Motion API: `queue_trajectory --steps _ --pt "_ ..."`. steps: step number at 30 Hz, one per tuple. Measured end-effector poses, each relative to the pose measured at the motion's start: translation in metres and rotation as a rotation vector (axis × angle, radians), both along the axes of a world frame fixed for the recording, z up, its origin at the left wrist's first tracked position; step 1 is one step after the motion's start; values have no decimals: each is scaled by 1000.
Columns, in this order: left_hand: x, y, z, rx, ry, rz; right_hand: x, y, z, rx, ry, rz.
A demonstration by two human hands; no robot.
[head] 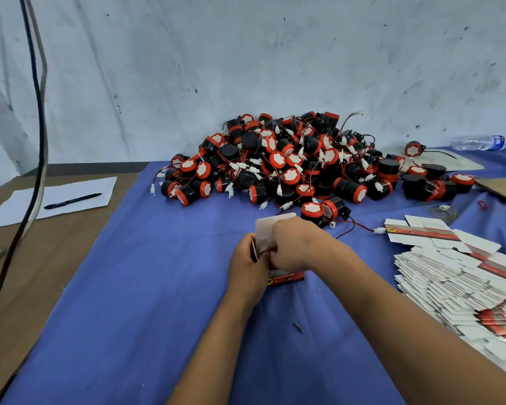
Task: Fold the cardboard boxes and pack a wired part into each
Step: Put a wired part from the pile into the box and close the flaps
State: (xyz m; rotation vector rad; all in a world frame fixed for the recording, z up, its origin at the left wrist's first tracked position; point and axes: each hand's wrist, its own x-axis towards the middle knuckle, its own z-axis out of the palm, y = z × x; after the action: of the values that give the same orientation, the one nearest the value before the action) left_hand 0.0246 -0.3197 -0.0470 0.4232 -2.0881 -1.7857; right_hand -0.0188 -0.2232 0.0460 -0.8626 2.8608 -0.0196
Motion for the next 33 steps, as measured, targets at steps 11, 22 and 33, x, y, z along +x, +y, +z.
queue_trajectory --steps 11,22,33 --pt "-3 -4 -3 -175 -39 127 -16 28 -6 -137 96 -34" --pt "-5 7 -4 -156 -76 126 17 -1 -19 -153 433 -135" --pt "-3 4 -5 -246 -37 109 20 -4 -42 -364 341 -221"
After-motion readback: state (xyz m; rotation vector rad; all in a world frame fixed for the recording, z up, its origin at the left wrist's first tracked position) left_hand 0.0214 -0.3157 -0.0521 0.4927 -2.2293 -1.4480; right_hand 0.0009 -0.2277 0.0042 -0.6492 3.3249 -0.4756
